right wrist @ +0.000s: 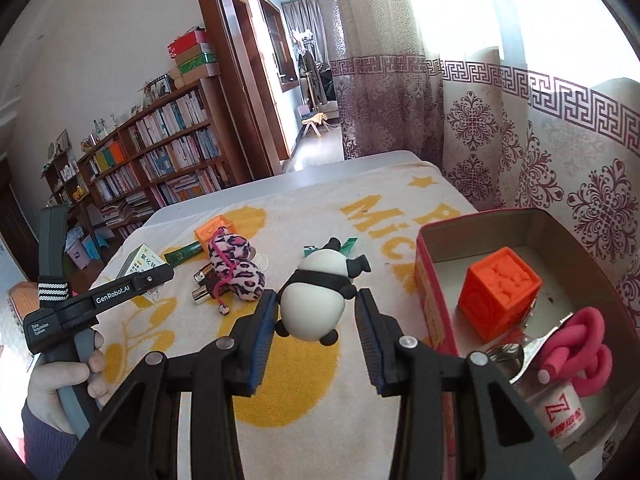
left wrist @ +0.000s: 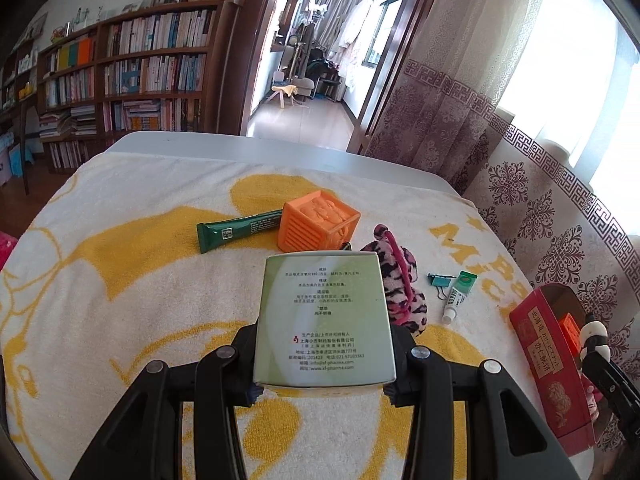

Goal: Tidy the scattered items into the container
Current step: 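Carry the box and panda into the red tin and open both tools, then withdraw both open tools from the tin back over the towel, then grasp the pink leopard plush with the left tool while the right tool moves toward the brown bottle, then close the right tool on the brown-capped bottle while the left tool holds the plush, then carry the plush and bottle over the red tin box with both tools, then open both tools to drop the plush and bottle into the tin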

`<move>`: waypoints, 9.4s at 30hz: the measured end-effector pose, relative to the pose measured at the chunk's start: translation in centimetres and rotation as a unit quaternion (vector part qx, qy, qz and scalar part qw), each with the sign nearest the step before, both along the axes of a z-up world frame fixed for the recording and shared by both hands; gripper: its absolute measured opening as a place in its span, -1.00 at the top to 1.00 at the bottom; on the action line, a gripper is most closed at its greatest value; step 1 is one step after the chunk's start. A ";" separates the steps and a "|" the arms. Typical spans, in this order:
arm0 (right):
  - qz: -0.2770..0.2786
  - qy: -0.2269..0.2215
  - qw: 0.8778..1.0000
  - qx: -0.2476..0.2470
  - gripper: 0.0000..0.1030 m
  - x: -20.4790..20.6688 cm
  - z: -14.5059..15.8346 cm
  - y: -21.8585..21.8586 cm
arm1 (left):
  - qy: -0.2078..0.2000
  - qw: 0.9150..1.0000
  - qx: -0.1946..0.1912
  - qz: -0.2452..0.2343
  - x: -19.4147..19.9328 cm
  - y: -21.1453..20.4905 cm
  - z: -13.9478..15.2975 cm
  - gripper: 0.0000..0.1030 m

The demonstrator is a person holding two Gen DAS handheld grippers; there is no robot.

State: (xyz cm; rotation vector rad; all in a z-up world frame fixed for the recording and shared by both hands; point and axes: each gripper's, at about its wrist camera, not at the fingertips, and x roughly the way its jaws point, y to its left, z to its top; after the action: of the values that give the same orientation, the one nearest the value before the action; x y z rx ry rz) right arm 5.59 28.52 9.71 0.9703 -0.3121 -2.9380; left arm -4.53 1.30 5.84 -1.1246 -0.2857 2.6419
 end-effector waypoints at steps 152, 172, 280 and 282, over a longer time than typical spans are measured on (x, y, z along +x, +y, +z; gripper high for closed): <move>0.130 -0.130 0.978 -0.102 -0.52 -6.1 -7.4 -4.4 | -0.073 0.997 0.014 0.028 -1.2 -5.6 -3.0 0.21; 0.256 -0.129 0.956 0.068 -0.52 -16.1 -7.9 -15.2 | -0.061 0.997 0.053 0.021 0.8 -7.4 -2.7 0.21; -0.047 0.034 0.998 -0.004 -0.52 12.2 -1.3 14.8 | -0.037 0.956 -0.051 -0.287 8.3 29.3 1.0 0.21; -0.047 0.033 0.998 -0.005 -0.52 12.1 -1.4 14.8 | -0.031 0.959 -0.054 -0.277 7.2 29.3 1.0 0.21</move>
State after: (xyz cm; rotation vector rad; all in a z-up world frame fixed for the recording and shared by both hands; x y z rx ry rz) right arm 17.65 43.32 8.29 0.8774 -0.3807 -3.0418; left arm 2.72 30.64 6.80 -1.1212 0.1495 2.1467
